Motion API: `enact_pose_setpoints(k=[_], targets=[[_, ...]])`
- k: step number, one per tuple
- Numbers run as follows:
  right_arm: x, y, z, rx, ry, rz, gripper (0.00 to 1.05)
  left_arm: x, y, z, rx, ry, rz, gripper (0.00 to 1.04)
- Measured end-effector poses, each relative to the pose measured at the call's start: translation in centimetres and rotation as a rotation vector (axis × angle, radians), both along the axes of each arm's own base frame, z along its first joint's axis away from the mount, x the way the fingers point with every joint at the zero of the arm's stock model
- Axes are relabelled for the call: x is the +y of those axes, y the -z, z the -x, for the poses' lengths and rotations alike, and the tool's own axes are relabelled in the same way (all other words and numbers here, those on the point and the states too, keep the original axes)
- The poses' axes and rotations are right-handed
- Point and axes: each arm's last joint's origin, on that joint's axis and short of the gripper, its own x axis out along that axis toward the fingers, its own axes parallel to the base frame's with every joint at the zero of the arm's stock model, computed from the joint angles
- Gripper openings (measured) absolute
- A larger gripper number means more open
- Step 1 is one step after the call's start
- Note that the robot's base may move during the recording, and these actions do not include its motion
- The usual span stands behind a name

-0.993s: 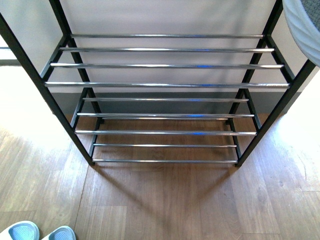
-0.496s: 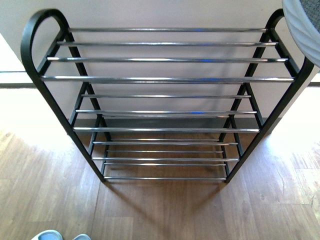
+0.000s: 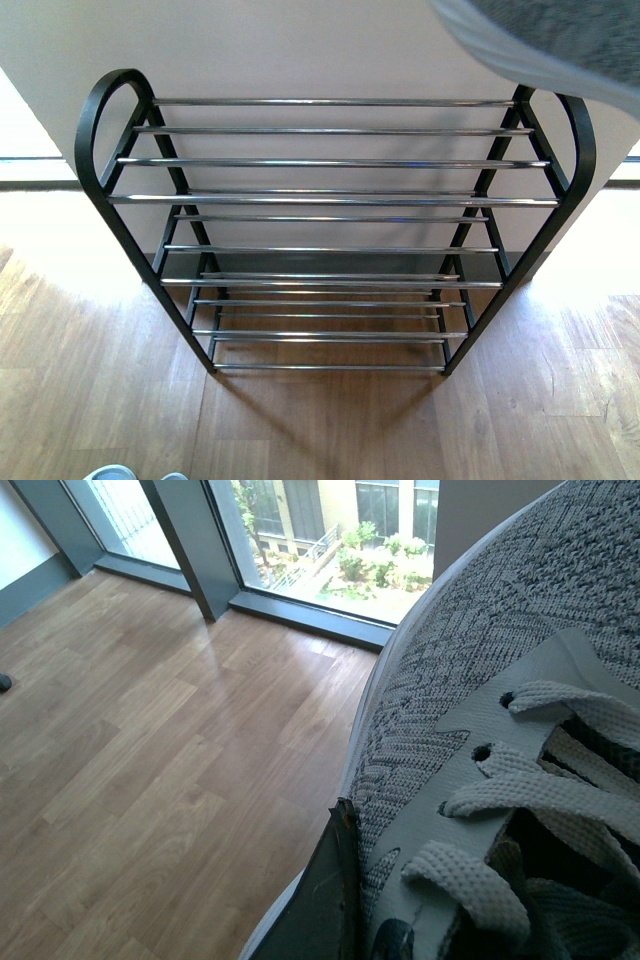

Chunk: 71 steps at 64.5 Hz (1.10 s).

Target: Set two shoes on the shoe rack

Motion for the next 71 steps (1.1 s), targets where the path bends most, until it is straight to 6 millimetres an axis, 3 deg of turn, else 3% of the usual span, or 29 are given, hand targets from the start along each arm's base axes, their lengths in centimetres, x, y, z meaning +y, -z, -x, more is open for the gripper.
enact_pose_setpoints(k=[14,30,42,56,71], targets=[[4.4,0.3,-5.0,0.187,0.127,-0.039,0.02,0.0,0.0,0.0,0.0,0.0,0.0,0.02],[8.9,3.0,-10.1,0.38,0.375,-0.122,0.02,0.0,0.0,0.0,0.0,0.0,0.0,0.02],[9.5,3.8,-13.5,0.402,0.528,-0.156,0.02,0.0,0.0,0.0,0.0,0.0,0.0,0.02],[8.6,4.7,-17.3,0.416,0.669,-0.163,0.02,0.0,0.0,0.0,0.0,0.0,0.0,0.02],[8.8,5.0,-20.1,0.468,0.697,-0.183,0.01,0.0,0.0,0.0,0.0,0.0,0.0,0.02]])
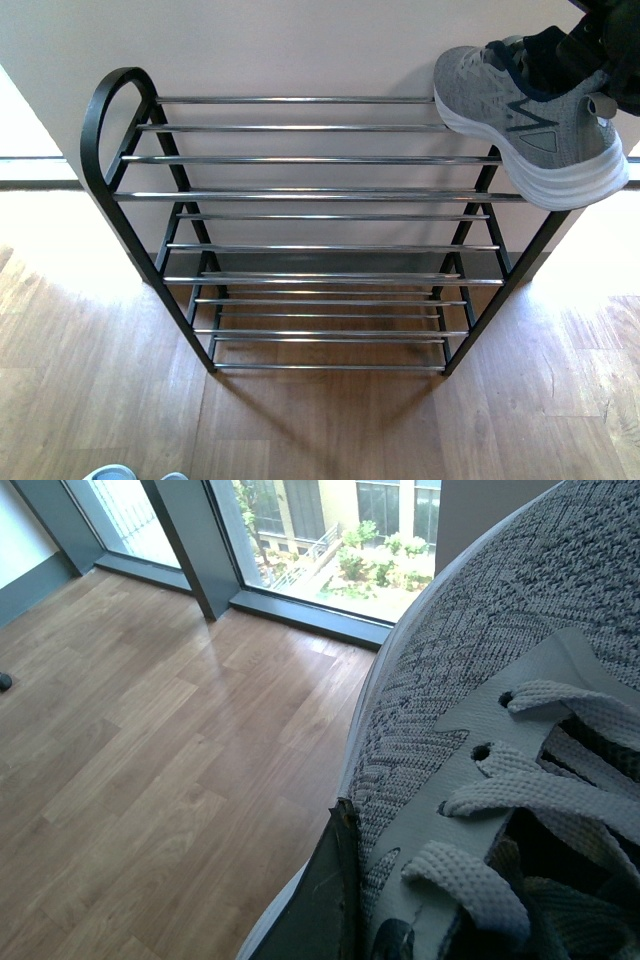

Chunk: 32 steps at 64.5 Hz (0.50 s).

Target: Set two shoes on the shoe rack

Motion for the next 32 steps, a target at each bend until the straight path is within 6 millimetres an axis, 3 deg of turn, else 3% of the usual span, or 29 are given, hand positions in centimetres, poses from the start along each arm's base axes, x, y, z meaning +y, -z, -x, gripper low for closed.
enact_pose_setpoints(k=[17,32], targets=[[0.3,-1.0,-1.5,0.0,-0.005,-0.093,0.01,0.0,0.0,0.0,0.0,0.0,0.0,0.02],[0.9,-0.3,-2.1,0.009,0.044,-0.12,0.01,0.0,0.0,0.0,0.0,0.0,0.0,0.02]])
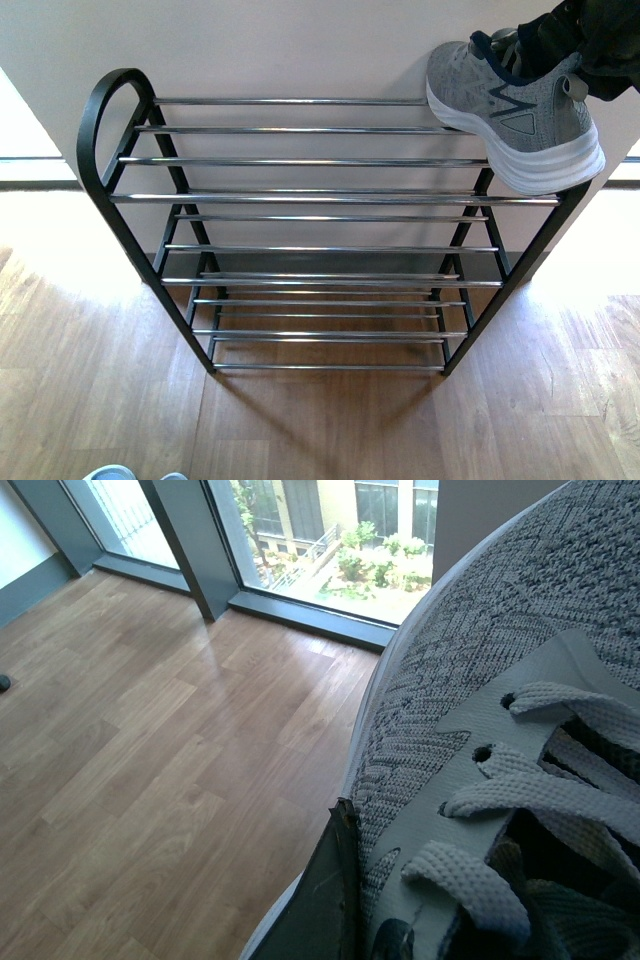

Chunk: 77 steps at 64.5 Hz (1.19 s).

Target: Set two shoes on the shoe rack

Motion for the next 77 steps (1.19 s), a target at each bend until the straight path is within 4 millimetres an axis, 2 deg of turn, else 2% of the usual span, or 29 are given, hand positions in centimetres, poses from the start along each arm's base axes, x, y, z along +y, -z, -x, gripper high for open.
enact_pose_setpoints(k=[14,22,35,51,64,69,77], targets=[[0.5,0.9,-0.5,0.019,0.074,-0.071,0.01,0.0,0.0,0.0,0.0,0.0,0.0,0.02],[0.6,3.0,-0.4,0.078,0.091,-0.122,0.01,0.0,0.0,0.0,0.0,0.0,0.0,0.02],[-0.4,3.0,-0.2,0.057,0.088,-0.174,0.01,0.0,0.0,0.0,0.0,0.0,0.0,0.02],[-0.4,2.9,-0.5,0.034,0.067,-0.178,0.02,0.0,0.0,0.0,0.0,0.0,0.0,0.02],[-0.3,1.7,-1.0,-0.061,0.005,-0.171,0.35,0.0,0.0,0.0,0.0,0.0,0.0,0.02],[-0.5,0.3,-0.7,-0.104,-0.029,-0.17,0.48,0.0,0.0,0.0,0.0,0.0,0.0,0.02],[-1.1,-3.0,0.7,-0.2,-0.097,-0.165,0.69,0.0,0.0,0.0,0.0,-0.001,0.0,0.02]])
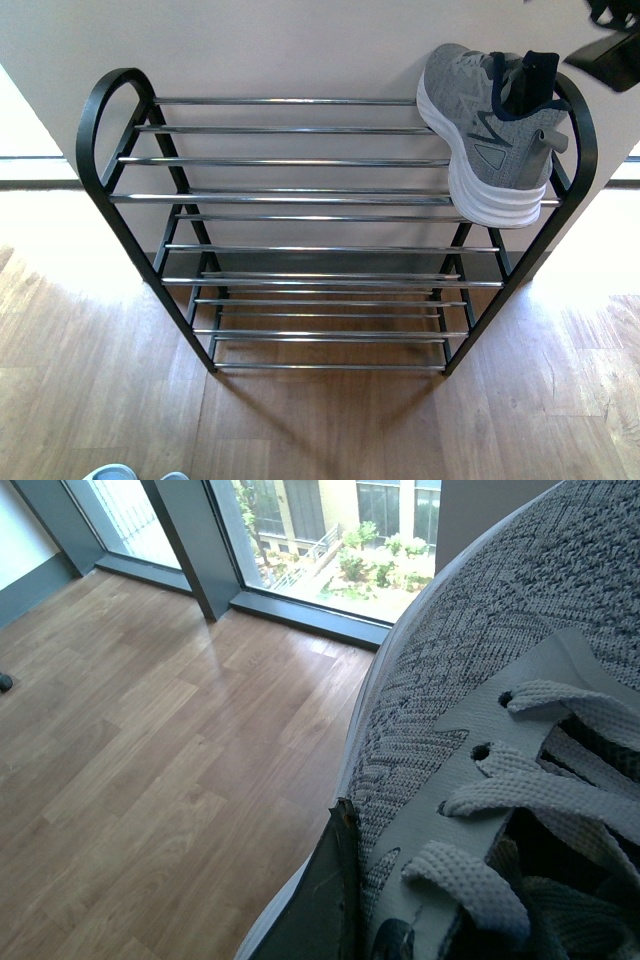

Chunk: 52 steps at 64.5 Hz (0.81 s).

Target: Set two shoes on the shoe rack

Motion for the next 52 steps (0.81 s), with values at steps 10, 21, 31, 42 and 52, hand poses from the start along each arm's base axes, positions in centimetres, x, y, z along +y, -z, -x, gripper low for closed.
enact_pose_setpoints(k=[10,21,31,42,52], targets=[[-1.6,-2.1,3.0,-0.074,-0.085,0.025,0.94,0.0,0.0,0.0,0.0,0.001,0.0,0.02],[-4.5,-3.0,10.8,-0.161,-0.303,0.093,0.96,0.0,0.0,0.0,0.001,0.001,0.0,0.02],[-7.0,-3.9,19.0,-0.264,-0.461,0.163,0.96,0.0,0.0,0.0,0.0,0.0,0.0,0.02],[-9.9,-4.1,25.0,-0.444,-0.532,0.296,0.96,0.0,0.0,0.0,0.0,0.001,0.001,0.02],[-10.3,-4.3,25.8,-0.495,-0.493,0.41,0.93,0.0,0.0,0.0,0.0,-0.001,0.0,0.02]])
